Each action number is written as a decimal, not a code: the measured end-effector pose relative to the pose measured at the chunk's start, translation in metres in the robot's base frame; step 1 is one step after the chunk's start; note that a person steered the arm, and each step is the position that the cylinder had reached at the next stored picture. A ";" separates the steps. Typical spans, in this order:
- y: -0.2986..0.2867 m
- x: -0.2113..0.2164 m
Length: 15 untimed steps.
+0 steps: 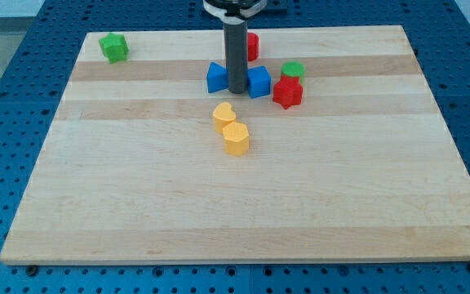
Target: Place the blue cube at the top right corner of the board
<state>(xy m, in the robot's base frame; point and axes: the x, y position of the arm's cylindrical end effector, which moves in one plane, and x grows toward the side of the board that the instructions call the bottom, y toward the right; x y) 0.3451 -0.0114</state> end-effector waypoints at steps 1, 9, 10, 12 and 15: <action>0.004 0.005; 0.048 -0.036; 0.087 -0.074; 0.099 -0.062; 0.089 -0.120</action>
<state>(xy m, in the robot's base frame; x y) 0.2246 0.0773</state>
